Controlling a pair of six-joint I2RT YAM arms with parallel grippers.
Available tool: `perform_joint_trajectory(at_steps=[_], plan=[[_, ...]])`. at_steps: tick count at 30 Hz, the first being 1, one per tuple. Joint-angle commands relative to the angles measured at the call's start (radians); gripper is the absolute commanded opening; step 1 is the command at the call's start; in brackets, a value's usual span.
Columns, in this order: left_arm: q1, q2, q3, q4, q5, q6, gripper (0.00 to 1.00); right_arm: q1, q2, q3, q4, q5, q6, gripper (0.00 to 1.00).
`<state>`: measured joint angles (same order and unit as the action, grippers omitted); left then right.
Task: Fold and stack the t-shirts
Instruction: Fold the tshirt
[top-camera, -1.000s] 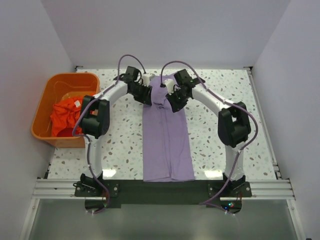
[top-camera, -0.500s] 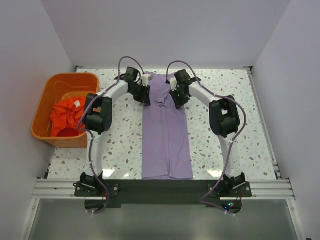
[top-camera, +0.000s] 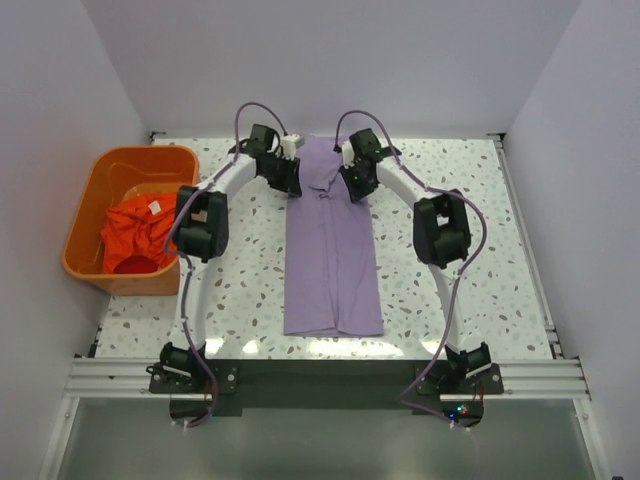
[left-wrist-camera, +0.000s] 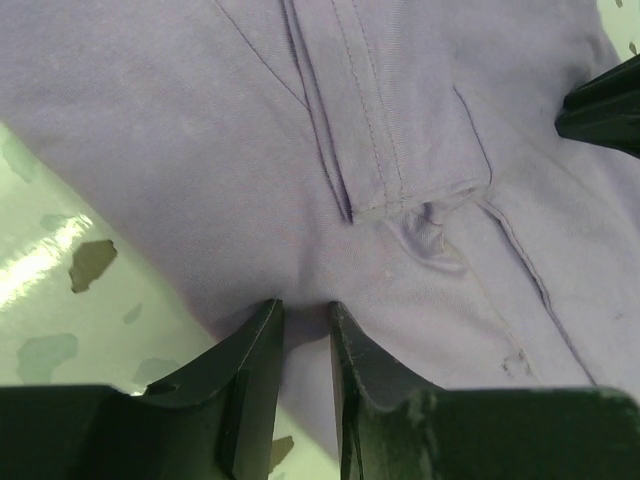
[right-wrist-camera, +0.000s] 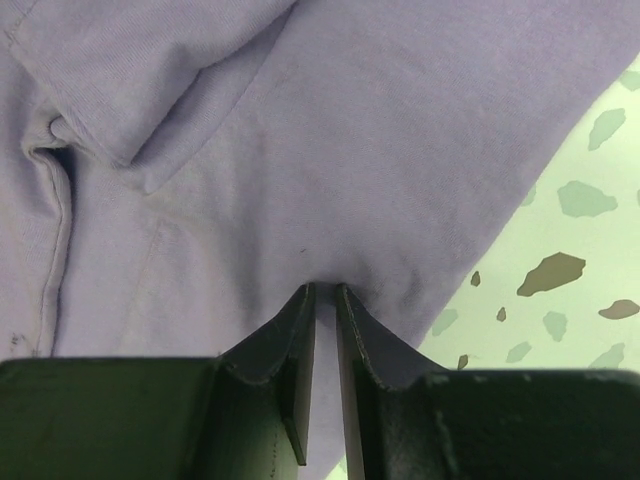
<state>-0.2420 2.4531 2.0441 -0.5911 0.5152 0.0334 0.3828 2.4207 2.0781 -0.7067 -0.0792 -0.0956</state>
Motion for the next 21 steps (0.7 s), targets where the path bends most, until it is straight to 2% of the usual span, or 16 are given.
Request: perform_joint_trajectory(at_steps=[1,7,12,17,21], plan=[[0.021,0.083,0.042,0.008,-0.104,0.008,0.31,-0.005,0.061,0.037,0.009,0.025,0.027,0.2],[0.024,0.095,0.068,0.013,-0.096,0.007,0.33,-0.013,0.092,0.091,0.013,0.044,0.02,0.22],[0.026,0.066,0.077,0.034,-0.078,0.013,0.44,-0.015,0.068,0.109,0.013,-0.01,0.008,0.28],[0.024,-0.07,0.024,0.117,-0.032,0.039,0.62,-0.015,-0.07,0.1,0.067,-0.089,-0.004,0.43],[0.026,-0.322,-0.123,0.293,-0.021,0.071,0.81,-0.013,-0.239,0.042,0.139,-0.132,-0.029,0.55]])
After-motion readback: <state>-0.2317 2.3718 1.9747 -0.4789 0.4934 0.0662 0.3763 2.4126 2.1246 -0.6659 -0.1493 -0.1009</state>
